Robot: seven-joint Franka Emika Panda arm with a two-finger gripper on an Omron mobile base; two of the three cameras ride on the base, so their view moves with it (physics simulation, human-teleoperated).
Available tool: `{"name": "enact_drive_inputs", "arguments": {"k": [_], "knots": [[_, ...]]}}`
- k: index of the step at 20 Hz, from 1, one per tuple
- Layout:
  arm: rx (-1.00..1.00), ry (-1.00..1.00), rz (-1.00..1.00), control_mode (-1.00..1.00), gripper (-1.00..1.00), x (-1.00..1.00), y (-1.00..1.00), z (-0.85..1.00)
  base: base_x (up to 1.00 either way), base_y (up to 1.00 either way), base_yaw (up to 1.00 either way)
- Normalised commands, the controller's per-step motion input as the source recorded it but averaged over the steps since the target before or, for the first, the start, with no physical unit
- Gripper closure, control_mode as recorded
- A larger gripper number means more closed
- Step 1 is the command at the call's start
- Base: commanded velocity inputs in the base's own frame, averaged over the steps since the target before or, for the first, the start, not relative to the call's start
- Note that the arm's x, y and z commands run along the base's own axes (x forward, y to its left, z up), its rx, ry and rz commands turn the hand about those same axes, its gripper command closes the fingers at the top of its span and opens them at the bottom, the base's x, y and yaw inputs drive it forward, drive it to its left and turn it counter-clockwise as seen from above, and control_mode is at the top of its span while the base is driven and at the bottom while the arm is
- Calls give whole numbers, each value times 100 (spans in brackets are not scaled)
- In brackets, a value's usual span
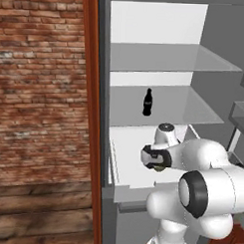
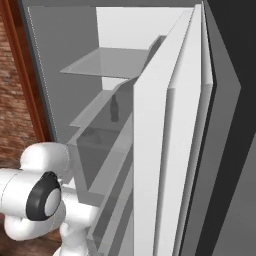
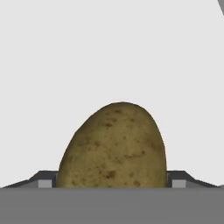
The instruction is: Place the cucumber and potato inside the fridge drawer. Close the drawer after placing the vegetables.
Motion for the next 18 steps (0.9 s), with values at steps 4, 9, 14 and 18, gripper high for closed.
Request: {"name": "enact_drive_inputs", "arguments": {"k": [4,9,14,18], "knots": [[0,0,0,-100,100,22,0,-44,0,0,0],[0,1,0,-100,100,29,0,-40,0,0,0],[0,1,1,-100,100,22,0,-22,0,0,0],[0,5,1,-100,100,19,0,-14,0,0,0]]}}
